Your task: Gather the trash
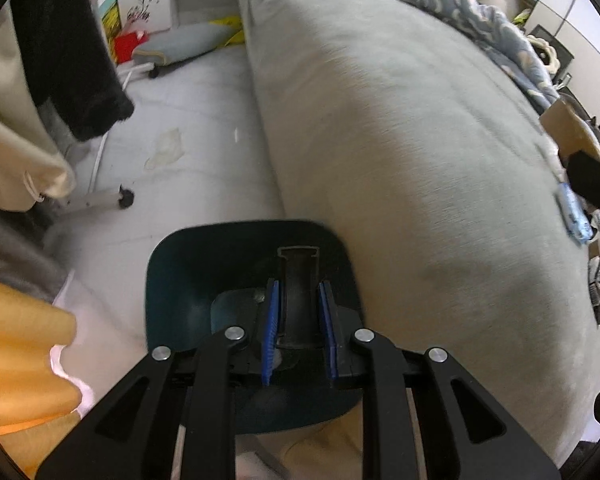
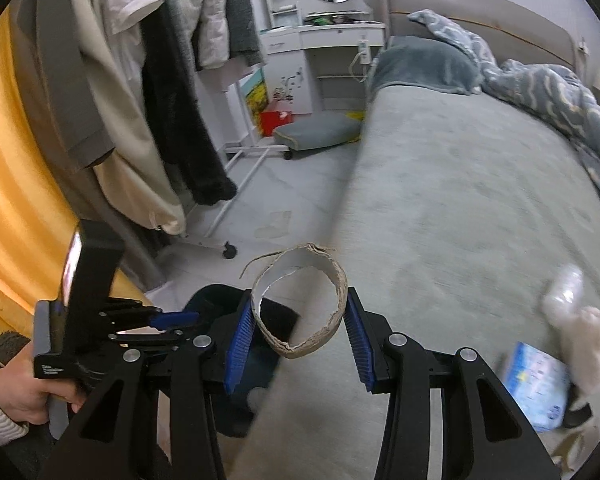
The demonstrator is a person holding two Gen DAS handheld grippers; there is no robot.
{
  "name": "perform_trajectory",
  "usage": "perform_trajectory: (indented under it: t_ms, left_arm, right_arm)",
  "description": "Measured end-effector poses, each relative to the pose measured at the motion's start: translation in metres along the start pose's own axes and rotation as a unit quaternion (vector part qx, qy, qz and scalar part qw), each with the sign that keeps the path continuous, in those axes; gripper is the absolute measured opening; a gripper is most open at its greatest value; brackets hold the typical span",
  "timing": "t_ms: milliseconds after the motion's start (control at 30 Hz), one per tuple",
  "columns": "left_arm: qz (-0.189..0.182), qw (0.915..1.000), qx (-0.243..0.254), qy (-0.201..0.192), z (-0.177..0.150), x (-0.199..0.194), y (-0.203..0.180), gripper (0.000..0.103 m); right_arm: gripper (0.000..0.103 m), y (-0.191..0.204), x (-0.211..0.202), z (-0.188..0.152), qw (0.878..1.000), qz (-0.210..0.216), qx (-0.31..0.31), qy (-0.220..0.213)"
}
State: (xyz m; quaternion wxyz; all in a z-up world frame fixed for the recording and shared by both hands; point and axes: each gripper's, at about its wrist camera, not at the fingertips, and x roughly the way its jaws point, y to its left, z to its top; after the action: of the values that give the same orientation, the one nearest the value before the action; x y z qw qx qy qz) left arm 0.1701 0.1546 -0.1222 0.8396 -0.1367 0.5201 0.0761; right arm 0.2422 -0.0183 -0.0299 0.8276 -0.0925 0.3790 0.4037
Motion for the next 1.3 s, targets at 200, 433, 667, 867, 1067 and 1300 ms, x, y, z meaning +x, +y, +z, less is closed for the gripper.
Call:
perform_trajectory:
  t_ms: [200, 433, 667, 867, 1067, 1300]
  left_arm:
    - [0.005, 0.9993, -0.009, 0.035, -0.009, 0.009, 0.028, 0.022]
    - [0.002, 0.9955, -0.028, 0.091, -0.025, 0.023, 0.061, 0.022]
    - [-0.018, 0.9942, -0.038, 0.099, -0.032, 0.019, 0.084, 0.049]
    - [-0.019, 0.995, -0.038, 0.091, -0.03, 0.012, 0.094, 0.063]
    - [-0.028, 0.9968, -0.045, 0.06, -0.026, -0.002, 0.108, 0.071]
    - [-0.016, 0.9991, -0.038, 0.009, -0.02, -0.022, 0.118, 0.071]
  right_arm:
    - [0.045, 0.028, 0.02, 0.009, 1.0, 0.015, -0.017, 0.012]
    - [0.045, 0.05, 0.043, 0.013, 0.999, 0.028, -0.027, 0.03]
    - [0.045, 0.062, 0.069, 0.011, 0.997, 0.032, -0.035, 0.061]
    - [0.045, 0.064, 0.091, 0.002, 0.994, 0.027, -0.035, 0.097]
    - [0.045, 0.068, 0.112, -0.007, 0.991, 0.034, -0.022, 0.13]
    - [0.045, 0.078, 0.138, -0.022, 0.984, 0.038, -0.019, 0.172]
